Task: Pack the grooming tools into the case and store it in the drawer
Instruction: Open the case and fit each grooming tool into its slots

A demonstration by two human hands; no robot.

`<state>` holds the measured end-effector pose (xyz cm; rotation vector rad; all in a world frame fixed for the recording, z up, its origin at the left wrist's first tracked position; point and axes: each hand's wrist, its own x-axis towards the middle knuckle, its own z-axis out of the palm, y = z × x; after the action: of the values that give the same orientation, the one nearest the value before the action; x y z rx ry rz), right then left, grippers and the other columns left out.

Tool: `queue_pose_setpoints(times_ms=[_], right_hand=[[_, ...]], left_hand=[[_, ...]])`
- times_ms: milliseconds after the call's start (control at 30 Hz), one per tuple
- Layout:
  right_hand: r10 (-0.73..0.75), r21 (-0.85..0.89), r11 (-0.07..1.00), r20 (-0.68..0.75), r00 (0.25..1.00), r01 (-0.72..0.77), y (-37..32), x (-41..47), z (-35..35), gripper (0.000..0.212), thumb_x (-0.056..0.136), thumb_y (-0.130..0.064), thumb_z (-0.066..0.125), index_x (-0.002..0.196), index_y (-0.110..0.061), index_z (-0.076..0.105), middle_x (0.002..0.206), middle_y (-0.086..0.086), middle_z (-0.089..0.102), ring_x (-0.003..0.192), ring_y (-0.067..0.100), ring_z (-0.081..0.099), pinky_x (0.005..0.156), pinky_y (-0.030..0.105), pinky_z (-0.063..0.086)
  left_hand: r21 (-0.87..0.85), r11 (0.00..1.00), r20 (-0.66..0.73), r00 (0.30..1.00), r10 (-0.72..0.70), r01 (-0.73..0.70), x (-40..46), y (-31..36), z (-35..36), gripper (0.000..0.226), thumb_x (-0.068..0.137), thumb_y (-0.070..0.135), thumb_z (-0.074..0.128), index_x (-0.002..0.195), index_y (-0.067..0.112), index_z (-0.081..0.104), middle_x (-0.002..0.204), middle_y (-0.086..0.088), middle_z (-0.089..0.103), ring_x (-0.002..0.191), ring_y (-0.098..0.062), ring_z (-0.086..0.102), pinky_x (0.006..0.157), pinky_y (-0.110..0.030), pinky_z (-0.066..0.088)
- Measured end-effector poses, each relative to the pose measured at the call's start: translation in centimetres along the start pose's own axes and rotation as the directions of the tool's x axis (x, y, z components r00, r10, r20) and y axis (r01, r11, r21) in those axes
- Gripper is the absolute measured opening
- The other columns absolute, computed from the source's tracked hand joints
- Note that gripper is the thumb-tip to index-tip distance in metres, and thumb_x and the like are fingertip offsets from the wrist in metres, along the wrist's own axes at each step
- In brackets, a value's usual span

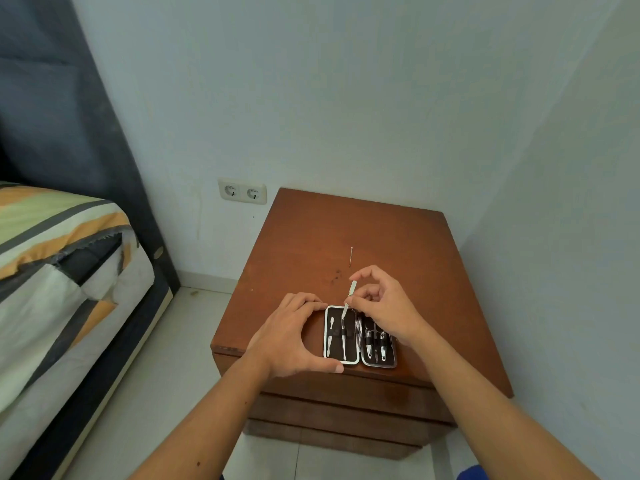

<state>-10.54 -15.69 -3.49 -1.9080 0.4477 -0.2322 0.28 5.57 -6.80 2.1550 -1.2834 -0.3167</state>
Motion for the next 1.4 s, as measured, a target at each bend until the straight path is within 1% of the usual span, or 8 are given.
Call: queue_pose_setpoints(times_ms=[133,267,533,733,933,1133,1233,1400], right_hand=[[-0.003,-0.044,0.999,0.004,1.000,0.004,0.4,0.1,0.3,0.029,0.089,-0.024,0.081,0.108,-0.034,0.062,0.085,0.003,0.080,0.073,0.029,0.071,0.082,0.048,0.058],[-0.034,-0.077,0.996,0.030,0.999,0.036,0.8,0.2,0.7,0.028,0.089,-0.025,0.082,0.109,-0.031,0.064,0.084,0.001,0.080,0.069,0.017,0.060,0.077,0.041,0.051],[-0.057,-0.099,0.993,0.051,0.997,0.061,0.9,0.7,1.0,0.028,0.089,-0.024,0.082,0.109,-0.031,0.064,0.084,-0.001,0.081,0.070,0.018,0.058,0.077,0.042,0.052],[-0.029,-0.061,0.998,-0.028,0.999,0.028,1.3,0.3,-0.3,0.028,0.089,-0.019,0.082,0.111,-0.026,0.065,0.083,0.002,0.080,0.068,0.012,0.056,0.078,0.037,0.051],[-0.042,-0.126,0.991,0.008,0.999,0.043,2.2,0.2,-0.5,0.026,0.090,-0.017,0.080,0.109,-0.027,0.065,0.080,-0.003,0.077,0.068,0.012,0.052,0.076,0.036,0.048],[-0.047,-0.290,0.956,0.000,0.999,0.044,2.5,0.1,-0.7,0.028,0.081,-0.024,0.087,0.103,-0.037,0.073,0.096,-0.013,0.069,0.082,0.006,0.054,0.080,0.028,0.046],[-0.060,-0.409,0.910,0.037,0.998,0.070,2.0,-0.4,-0.7,0.027,0.080,-0.030,0.087,0.102,-0.038,0.074,0.105,-0.014,0.063,0.094,0.008,0.056,0.089,0.031,0.049],[-0.050,-0.567,0.813,0.155,0.987,0.131,1.5,-1.8,-0.7,0.052,0.084,-0.048,0.080,0.133,-0.035,0.066,0.122,-0.021,0.052,0.116,0.006,0.045,0.104,0.028,0.041]], left_hand=[[0.002,1.000,-0.011,1.000,0.004,-0.004,0.0,0.0,0.1,0.116,0.054,0.090,0.080,0.149,0.032,0.050,0.138,0.028,0.040,0.130,0.005,0.034,0.110,-0.022,0.036],[-0.001,1.000,-0.023,1.000,0.011,-0.011,-0.1,-0.1,0.1,0.116,0.053,0.089,0.081,0.149,0.030,0.052,0.137,0.027,0.042,0.130,0.004,0.035,0.110,-0.022,0.036],[0.001,1.000,-0.026,1.000,0.010,-0.010,-0.1,0.0,0.0,0.114,0.054,0.088,0.082,0.149,0.031,0.052,0.138,0.027,0.041,0.130,0.004,0.035,0.109,-0.021,0.035],[-0.004,1.000,-0.016,1.000,0.001,-0.001,0.0,0.1,-0.1,0.117,0.053,0.090,0.080,0.149,0.029,0.051,0.137,0.028,0.041,0.130,0.005,0.035,0.111,-0.024,0.038],[-0.003,1.000,-0.007,1.000,-0.006,0.006,0.0,0.1,0.0,0.117,0.054,0.089,0.081,0.150,0.030,0.050,0.139,0.027,0.040,0.131,0.005,0.033,0.112,-0.025,0.037],[-0.003,1.000,-0.003,1.000,-0.013,0.013,-0.1,0.1,0.0,0.119,0.052,0.091,0.079,0.150,0.030,0.050,0.139,0.027,0.040,0.132,0.005,0.034,0.114,-0.028,0.039],[-0.003,1.000,-0.004,1.000,-0.014,0.014,0.0,0.1,0.0,0.118,0.052,0.091,0.080,0.149,0.031,0.051,0.138,0.028,0.041,0.131,0.005,0.034,0.114,-0.028,0.040],[0.001,1.000,-0.010,1.000,-0.009,0.009,-0.1,0.1,0.0,0.116,0.053,0.089,0.081,0.149,0.031,0.051,0.138,0.028,0.040,0.131,0.005,0.034,0.112,-0.025,0.038]])
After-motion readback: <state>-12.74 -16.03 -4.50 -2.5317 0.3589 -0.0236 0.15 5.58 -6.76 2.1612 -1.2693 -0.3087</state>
